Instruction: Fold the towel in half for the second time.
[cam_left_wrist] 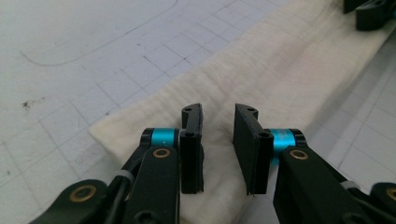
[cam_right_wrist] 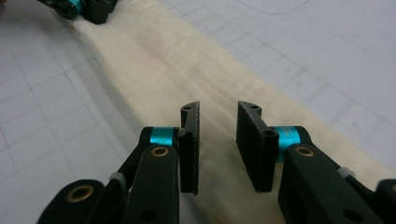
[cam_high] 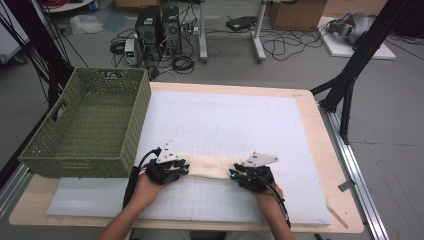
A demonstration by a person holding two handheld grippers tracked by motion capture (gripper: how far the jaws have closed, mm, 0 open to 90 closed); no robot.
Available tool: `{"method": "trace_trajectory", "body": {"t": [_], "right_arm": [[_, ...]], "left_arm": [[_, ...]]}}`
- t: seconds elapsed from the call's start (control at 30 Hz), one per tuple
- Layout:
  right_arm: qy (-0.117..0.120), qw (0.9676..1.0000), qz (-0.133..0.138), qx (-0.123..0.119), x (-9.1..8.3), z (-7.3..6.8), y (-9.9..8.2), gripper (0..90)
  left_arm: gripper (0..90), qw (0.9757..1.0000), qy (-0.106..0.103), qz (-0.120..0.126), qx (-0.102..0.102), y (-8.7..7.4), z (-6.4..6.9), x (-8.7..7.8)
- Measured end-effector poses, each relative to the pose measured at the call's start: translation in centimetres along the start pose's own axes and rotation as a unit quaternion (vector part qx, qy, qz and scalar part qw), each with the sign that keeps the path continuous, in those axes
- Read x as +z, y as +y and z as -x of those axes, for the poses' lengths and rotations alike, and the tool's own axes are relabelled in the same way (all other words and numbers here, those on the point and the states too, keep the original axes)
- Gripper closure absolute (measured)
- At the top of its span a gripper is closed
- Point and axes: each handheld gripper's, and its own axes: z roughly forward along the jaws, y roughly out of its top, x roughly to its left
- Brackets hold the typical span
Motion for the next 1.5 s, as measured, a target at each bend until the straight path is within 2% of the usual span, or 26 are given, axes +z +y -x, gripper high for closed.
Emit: {"method": "trace_trajectory", "body": {"t": [0.2,0.27,0.4,0.6,0.83,1.1,1.17,1.23,1.33,1.43,1.5], "right_arm": [[-0.021,0.9995,0.003,0.024,-2.8,1.7,-1.5,69.8],[-0.028,0.9993,-0.004,0.024,-3.5,2.2,-1.9,70.2],[-0.028,0.9991,-0.010,0.030,-4.3,2.7,-2.9,70.5],[-0.024,0.9992,-0.022,0.022,-4.7,2.8,-3.7,70.4],[-0.015,0.9992,-0.014,0.034,-4.6,3.1,-4.2,70.4],[-0.019,0.9995,-0.013,0.023,-4.6,3.0,-4.1,67.4],[-0.020,0.9996,-0.009,0.018,-4.7,3.0,-4.1,63.4],[-0.025,0.9995,-0.002,0.018,-4.9,2.9,-4.1,59.3],[-0.034,0.9990,0.021,0.022,-5.6,2.8,-3.8,53.8],[-0.040,0.9978,0.048,0.022,-6.5,2.8,-3.4,51.0],[-0.049,0.9967,0.062,0.022,-7.0,2.7,-3.2,48.1]], "left_arm": [[65.7,0.9999,0.010,0.002,-0.006,-0.1,-0.3,-0.3],[64.5,0.9999,0.014,0.004,-0.007,-0.1,-0.5,-0.4],[63.7,0.9998,0.017,0.005,-0.008,-0.2,-0.7,-0.7],[66.5,0.9998,0.018,0.005,-0.006,-0.8,-1.1,-1.2],[66.5,0.9997,0.020,0.006,-0.009,-1.0,-1.1,-1.3],[64.0,0.9998,0.017,0.009,-0.009,-1.1,-1.0,-1.4],[59.6,0.9996,0.013,0.017,-0.017,-1.2,-1.2,-1.6],[53.6,0.9989,0.005,0.031,-0.035,-1.2,-1.3,-1.9],[47.4,0.9975,0.008,0.057,-0.040,-1.0,-1.5,-2.4],[43.4,0.9949,0.008,0.089,-0.046,-0.6,-1.8,-3.2],[40.5,0.9921,0.009,0.115,-0.051,-0.4,-1.9,-3.9]]}}
